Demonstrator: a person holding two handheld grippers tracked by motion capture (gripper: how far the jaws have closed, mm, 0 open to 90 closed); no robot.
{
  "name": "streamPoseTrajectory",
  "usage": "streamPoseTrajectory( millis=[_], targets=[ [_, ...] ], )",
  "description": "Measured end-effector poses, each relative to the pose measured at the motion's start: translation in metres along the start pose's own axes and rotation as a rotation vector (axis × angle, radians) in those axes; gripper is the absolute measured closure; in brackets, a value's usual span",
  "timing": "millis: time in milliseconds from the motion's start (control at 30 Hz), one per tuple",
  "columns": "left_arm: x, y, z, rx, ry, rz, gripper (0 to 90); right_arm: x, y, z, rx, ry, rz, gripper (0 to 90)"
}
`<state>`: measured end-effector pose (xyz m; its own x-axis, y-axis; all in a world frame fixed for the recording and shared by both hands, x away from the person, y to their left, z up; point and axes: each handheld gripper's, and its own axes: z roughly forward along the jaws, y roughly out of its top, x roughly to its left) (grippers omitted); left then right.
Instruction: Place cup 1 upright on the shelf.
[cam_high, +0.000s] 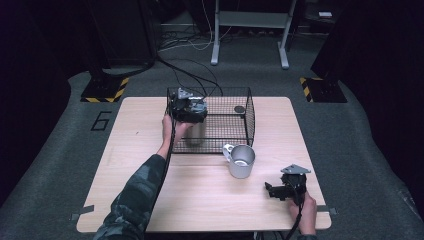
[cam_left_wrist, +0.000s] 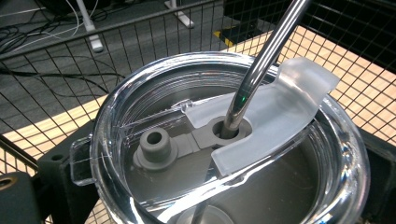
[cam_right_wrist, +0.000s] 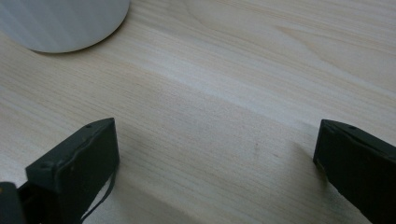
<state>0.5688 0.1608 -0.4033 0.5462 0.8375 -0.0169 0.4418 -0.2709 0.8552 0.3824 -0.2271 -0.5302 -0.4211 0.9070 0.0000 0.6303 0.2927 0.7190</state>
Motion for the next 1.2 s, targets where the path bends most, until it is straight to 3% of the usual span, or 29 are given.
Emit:
streamPoseTrajectory(
  millis=[100,333,533,833,1033,1067,1200],
  targets=[
    [-0.001,-0.001,0.0,-0.006,-0.004,-0.003,3.9,0.0,0.0,0.0,0.0,0.0,0.0,0.0],
    [-0.003,-0.009,-0.005,-0.003,-0.015,0.036,3.8,0.0,0.0,0.0,-0.002,-0.001,0.006,0.0],
    [-0.002,-0.013,-0.009,-0.009,-0.016,0.032,3.7,0.001,0.0,0.0,-0.006,-0.005,0.011,0.0],
    [-0.002,-0.009,-0.013,0.023,-0.025,0.012,1.7,0.0,0.0,0.0,0.002,-0.001,-0.006,0.0],
    [-0.001,-0.005,-0.016,0.041,-0.033,0.044,0.0,0.001,0.0,0.0,-0.005,-0.002,0.002,0.0],
    [-0.002,-0.003,-0.017,0.044,-0.034,0.034,0.0,0.001,0.0,0.001,-0.005,-0.003,0.002,0.0],
    [-0.003,0.004,-0.028,0.009,-0.049,0.037,0.0,0.001,0.0,0.001,-0.005,-0.002,0.002,0.0]
  ],
)
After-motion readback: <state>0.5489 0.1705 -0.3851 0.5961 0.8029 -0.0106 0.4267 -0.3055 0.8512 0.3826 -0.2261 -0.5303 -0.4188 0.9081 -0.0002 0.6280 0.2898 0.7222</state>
